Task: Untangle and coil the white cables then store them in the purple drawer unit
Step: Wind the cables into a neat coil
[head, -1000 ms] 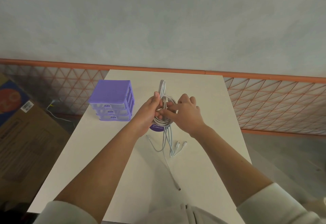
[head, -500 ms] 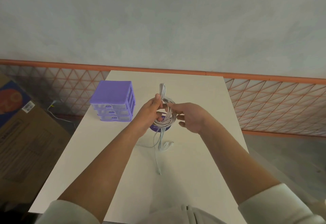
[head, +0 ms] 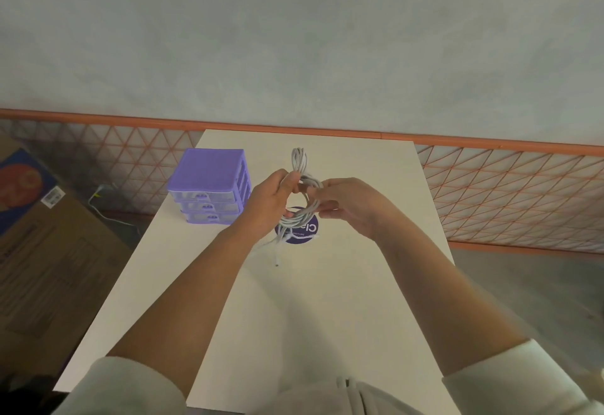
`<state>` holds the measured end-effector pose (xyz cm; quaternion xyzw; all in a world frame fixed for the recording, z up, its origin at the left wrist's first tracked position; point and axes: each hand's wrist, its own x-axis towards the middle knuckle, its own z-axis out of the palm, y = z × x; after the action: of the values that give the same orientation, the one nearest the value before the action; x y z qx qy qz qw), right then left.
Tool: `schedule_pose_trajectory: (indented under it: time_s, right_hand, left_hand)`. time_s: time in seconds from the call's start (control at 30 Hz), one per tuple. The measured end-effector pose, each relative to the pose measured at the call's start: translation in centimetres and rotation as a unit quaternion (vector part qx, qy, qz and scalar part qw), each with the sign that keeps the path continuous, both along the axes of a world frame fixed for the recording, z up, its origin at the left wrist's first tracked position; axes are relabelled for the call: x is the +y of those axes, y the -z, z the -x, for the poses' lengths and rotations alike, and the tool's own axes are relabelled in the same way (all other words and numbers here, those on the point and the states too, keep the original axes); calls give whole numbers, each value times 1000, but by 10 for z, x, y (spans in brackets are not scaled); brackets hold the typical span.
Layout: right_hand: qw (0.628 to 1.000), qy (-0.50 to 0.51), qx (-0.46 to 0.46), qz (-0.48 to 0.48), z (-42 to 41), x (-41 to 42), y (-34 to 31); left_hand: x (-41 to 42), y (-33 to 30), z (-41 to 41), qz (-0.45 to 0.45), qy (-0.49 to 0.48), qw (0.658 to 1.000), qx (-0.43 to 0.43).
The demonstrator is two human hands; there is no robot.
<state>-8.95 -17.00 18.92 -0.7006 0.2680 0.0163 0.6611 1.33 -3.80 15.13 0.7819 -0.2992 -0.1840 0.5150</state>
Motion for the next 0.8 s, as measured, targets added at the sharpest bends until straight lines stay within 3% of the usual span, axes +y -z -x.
schedule_pose_trajectory:
  time_s: [0.13,0.2,0.33,0.43,0.5,0.57,0.63,0.7,0.8]
  right_hand:
    - [996,8,-27,-81,2,-6,-11]
    - [999,-5,-9,-51,4,-10,-17]
    - [976,-67,54,202,9,-15,-19]
    - [936,40,-2,350,6,-18,-8]
    - [938,157,-54,304,5,-18,0]
    - [975,202,-79,55,6,-15,8]
    - [959,196,-90,-186,9,-10,14]
    - [963,189,-79,-172,7,-12,18]
    - [976,191,-44,94,7,-20,11]
  left_hand:
    - [7,1,-4,-6,3,1000,-27]
    - [11,4,-7,-5,9,1000,-29]
    - [13,6,-12,-15,23,998,-58]
    - [11,6,-10,-23,10,996,-80]
    - [9,2,-7,-3,-18,997,-70]
    - [8,-6,-4,-1,-35,996,-81]
    - [7,-10,-4,-11,-33,994,-105]
    - [10,-7,-10,-17,-34,993,-115]
    - [21,6,-18,-32,-36,989,-142]
